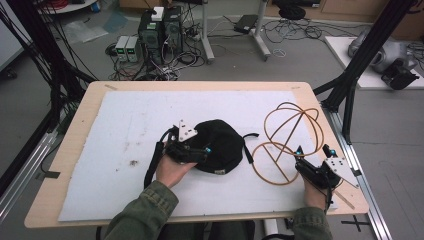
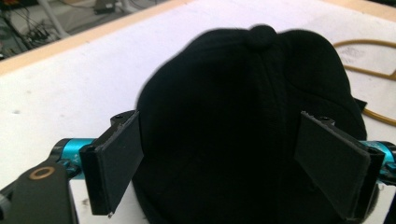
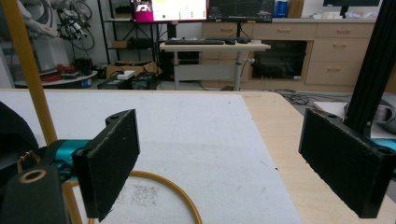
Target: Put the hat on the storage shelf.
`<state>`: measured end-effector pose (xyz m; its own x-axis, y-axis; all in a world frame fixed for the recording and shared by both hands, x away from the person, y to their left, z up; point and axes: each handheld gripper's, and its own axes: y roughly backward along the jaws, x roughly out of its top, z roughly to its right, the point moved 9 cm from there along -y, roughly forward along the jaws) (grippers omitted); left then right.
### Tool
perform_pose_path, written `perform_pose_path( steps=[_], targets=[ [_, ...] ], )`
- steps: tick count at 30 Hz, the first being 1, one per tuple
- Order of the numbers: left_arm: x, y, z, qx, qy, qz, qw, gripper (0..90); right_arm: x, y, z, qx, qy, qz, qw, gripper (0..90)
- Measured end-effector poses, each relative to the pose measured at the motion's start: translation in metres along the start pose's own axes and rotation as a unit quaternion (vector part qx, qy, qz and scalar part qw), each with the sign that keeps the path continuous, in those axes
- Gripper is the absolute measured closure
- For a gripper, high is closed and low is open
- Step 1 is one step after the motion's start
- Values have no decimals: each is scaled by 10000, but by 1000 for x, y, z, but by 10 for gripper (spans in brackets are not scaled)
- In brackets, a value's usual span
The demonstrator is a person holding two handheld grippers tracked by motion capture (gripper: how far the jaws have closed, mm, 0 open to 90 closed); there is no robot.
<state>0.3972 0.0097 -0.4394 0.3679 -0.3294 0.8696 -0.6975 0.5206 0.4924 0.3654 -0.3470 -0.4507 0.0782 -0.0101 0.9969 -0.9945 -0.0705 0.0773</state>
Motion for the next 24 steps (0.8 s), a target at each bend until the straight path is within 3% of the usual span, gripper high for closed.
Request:
perform_pose_path(
  steps=[7,12,15,18,22,24],
  targets=[
    [-8,-12,14,-23,4,-385,9993,223,-2,-1,0,-20,-5,-68,10000,116],
    [-8,-15,17,12,212,-201,9996,273,-2,0,0,-39,-39,-71,10000,116],
    [-9,-17,18,-67,444,-178,9988,390,-2,1,2,-45,-9,-59,10000,116],
    [-9,-18,18,-127,488,-196,9985,524,-1,1,3,-67,-41,-38,10000,116],
    [-10,-19,18,-76,478,-240,9985,623,0,1,3,-41,-80,-25,10000,116],
    [-10,-18,19,-34,467,-262,9986,745,-1,1,3,-36,-39,-19,10000,116]
  ],
)
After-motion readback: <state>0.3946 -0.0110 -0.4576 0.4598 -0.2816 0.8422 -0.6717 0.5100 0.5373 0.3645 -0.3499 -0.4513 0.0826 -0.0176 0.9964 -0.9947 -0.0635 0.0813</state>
